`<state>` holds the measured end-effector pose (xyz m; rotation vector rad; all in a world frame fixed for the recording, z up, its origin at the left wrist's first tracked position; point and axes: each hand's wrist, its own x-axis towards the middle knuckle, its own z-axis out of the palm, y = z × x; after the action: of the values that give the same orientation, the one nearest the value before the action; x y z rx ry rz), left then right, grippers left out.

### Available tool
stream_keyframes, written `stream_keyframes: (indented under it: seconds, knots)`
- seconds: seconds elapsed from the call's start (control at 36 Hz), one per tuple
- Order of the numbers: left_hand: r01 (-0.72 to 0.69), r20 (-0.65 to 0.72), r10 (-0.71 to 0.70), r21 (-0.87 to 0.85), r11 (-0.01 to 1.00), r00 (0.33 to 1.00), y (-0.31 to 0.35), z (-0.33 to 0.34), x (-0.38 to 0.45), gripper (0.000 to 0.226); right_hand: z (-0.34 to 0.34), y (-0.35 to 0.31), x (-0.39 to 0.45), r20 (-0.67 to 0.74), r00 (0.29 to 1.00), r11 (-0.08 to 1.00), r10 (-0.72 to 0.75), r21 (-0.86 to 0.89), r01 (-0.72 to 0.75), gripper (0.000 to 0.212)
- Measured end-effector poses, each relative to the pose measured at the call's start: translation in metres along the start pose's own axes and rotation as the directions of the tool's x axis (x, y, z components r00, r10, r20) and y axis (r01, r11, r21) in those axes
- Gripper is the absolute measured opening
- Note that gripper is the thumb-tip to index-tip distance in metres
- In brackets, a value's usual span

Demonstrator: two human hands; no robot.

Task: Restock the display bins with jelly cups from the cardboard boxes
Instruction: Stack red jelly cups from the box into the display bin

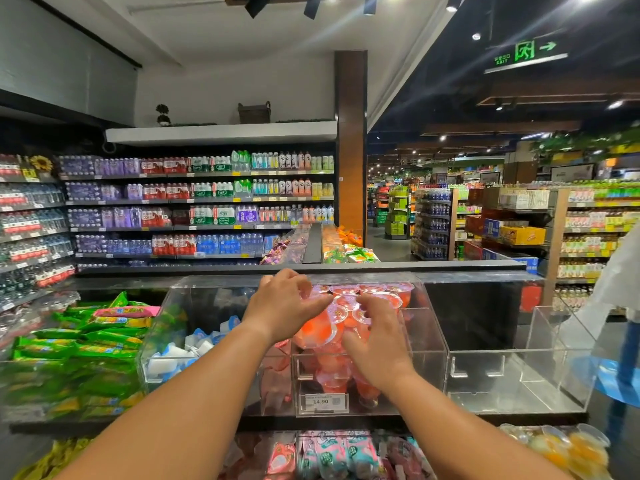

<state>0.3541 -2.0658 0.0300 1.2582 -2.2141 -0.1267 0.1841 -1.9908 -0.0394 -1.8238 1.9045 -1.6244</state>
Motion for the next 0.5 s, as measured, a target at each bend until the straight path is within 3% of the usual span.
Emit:
stream_keyframes:
  seconds: [0.11, 0.17, 0.25, 0.39, 0.44, 0.5]
  knots:
    - [-0.008, -0.028, 0.006, -0.077, 0.997, 1.000, 0.011, -0.003, 0.003, 0.047, 0.005, -0.020, -0.002, 0.159, 0.982, 0.994, -0.101, -0.017, 0.105, 0.079]
    - [-0.023, -0.051, 0.019, -0.085, 0.996, 0.999, 0.015, -0.004, 0.005, 0.046, 0.008, -0.028, 0.000, 0.141, 0.987, 0.996, -0.075, -0.034, 0.080, 0.079]
    - [-0.044, -0.072, 0.040, -0.056, 0.997, 0.997, 0.020, -0.009, 0.008, 0.049, 0.010, -0.037, 0.010, 0.105, 0.994, 0.997, -0.027, -0.069, 0.035, 0.062]
    - [-0.007, -0.095, 0.001, -0.061, 0.998, 0.995, 0.014, -0.023, 0.011, 0.072, 0.003, -0.052, 0.034, 0.037, 0.998, 0.998, 0.054, 0.013, -0.054, 0.044]
    - [0.027, -0.121, -0.034, -0.057, 0.998, 0.992, 0.004, -0.028, 0.010, 0.069, -0.003, -0.055, 0.051, -0.025, 0.990, 0.987, 0.142, 0.079, -0.140, 0.047]
    - [0.075, -0.130, -0.084, -0.071, 0.995, 0.988, -0.010, -0.031, 0.009, 0.047, -0.007, -0.055, 0.071, -0.017, 0.974, 0.972, 0.226, 0.063, -0.225, 0.057]
